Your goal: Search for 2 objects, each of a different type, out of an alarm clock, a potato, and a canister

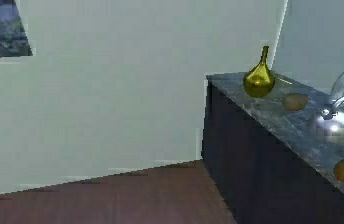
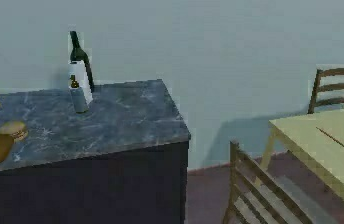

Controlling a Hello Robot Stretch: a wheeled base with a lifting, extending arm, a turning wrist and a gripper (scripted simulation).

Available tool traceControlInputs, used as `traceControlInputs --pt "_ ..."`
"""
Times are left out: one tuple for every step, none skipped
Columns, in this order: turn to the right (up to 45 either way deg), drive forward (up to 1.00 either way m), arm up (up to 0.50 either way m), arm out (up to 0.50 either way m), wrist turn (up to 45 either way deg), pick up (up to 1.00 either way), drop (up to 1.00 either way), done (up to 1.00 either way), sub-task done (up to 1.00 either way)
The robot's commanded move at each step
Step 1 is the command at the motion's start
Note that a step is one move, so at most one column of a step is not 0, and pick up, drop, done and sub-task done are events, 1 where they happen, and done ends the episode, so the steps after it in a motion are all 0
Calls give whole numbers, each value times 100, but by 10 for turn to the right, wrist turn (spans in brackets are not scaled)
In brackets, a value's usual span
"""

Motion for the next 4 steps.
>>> traceControlInputs --pt "-450 0 0 0 0 0 0 0 0" --pt "-450 0 0 0 0 0 0 0 0" --pt "-150 0 0 0 0 0 0 0 0" --pt "0 100 0 0 0 0 0 0 0"
